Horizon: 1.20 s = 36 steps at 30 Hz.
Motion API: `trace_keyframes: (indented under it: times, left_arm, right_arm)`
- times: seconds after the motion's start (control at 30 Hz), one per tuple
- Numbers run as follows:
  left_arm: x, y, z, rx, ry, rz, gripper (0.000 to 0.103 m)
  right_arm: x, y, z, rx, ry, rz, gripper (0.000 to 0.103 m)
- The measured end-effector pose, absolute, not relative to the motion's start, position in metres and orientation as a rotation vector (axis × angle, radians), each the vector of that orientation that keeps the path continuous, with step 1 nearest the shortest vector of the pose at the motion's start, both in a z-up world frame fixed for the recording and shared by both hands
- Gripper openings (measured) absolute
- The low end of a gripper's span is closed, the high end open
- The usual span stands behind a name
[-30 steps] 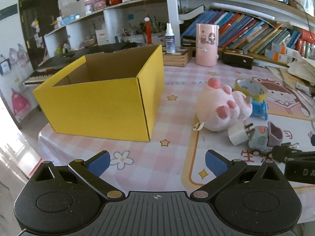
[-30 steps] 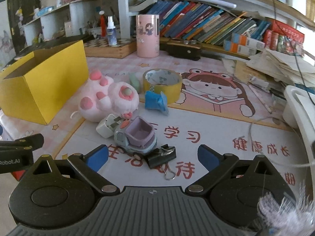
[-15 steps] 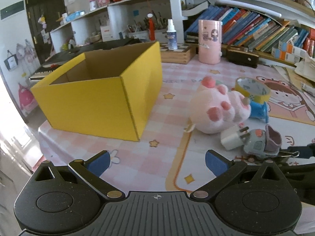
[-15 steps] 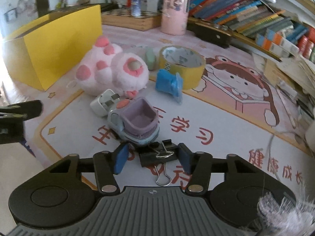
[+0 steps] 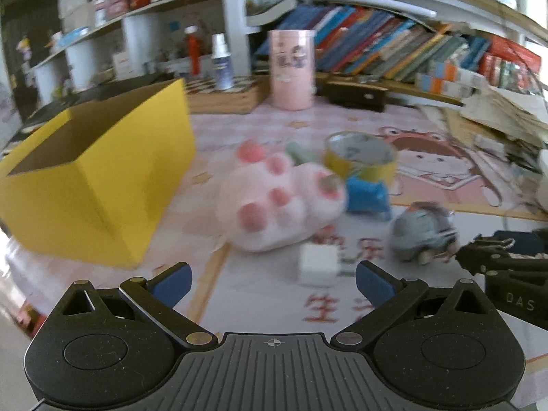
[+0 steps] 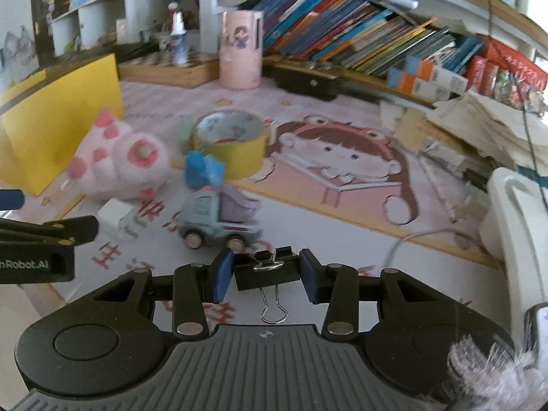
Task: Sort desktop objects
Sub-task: 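Grasp the white plug adapter with the left tool while the right tool grasps the black binder clip, then carry the white adapter and black binder clip toward the yellow box with both tools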
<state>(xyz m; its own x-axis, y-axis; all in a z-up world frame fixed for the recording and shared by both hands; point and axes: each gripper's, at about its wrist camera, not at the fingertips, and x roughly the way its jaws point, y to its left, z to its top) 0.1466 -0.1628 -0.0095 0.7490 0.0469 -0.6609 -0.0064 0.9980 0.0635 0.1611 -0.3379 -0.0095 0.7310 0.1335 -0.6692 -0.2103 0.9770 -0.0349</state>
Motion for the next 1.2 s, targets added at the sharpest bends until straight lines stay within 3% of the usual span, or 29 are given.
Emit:
trace_keyframes:
  times: [0.07, 0.17, 0.23, 0.6, 1.2]
  left_arm:
    - [0.153, -0.171, -0.012, 0.083, 0.739, 0.017, 0.101]
    - [0.162, -0.178, -0.018, 0.107, 0.775, -0.001, 0.091]
    - [0.167, -0.181, -0.021, 0.11, 0.798, -0.005, 0.078]
    - [0.177, -0.189, -0.031, 0.11, 0.851, -0.045, 0.042]
    - [0.146, -0.161, -0.014, 0.049, 0.78, 0.005, 0.041]
  right_arm:
    - [0.162, -0.342, -0.01, -0.108, 0.725, 0.19, 0.039]
    - [0.164, -0.348, -0.01, -0.104, 0.727, 0.186, 0.039]
    - [0.166, -0.352, -0.009, -0.1, 0.721, 0.177, 0.039]
    - [0.167, -0.365, -0.01, -0.087, 0.72, 0.161, 0.039]
    - [0.156, -0.341, 0.007, -0.089, 0.611, 0.269, 0.039]
